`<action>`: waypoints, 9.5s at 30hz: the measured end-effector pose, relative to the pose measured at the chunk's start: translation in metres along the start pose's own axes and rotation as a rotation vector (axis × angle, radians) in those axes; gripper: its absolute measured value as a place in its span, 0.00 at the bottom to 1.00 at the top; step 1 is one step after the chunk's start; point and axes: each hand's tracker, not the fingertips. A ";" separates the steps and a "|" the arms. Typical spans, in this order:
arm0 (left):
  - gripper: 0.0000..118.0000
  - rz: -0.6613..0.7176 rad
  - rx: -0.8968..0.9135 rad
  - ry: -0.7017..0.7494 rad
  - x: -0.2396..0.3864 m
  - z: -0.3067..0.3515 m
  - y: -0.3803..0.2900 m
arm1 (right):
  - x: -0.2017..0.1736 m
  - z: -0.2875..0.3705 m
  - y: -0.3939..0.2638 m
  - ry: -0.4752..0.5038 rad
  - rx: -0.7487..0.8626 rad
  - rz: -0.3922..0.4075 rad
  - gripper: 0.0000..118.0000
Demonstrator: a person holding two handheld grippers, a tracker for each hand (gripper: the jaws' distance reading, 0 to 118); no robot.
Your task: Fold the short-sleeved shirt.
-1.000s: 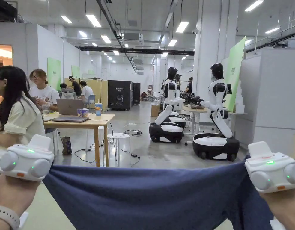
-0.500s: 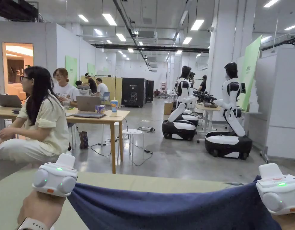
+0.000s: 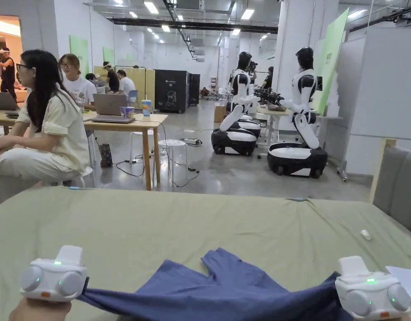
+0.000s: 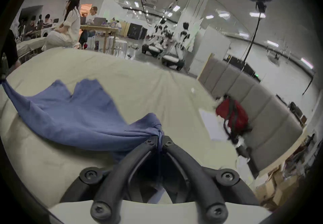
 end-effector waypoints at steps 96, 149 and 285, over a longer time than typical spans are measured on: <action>0.04 0.183 -0.091 -0.219 -0.037 -0.063 -0.038 | -0.148 -0.214 0.106 0.392 -0.159 0.005 0.01; 0.03 0.001 0.617 0.183 -0.039 0.060 0.427 | 0.057 0.057 0.447 -0.037 0.718 -0.127 0.01; 0.03 -0.037 -0.003 -0.155 -0.008 0.052 -0.061 | -0.029 0.059 -0.047 0.205 -0.010 -0.049 0.03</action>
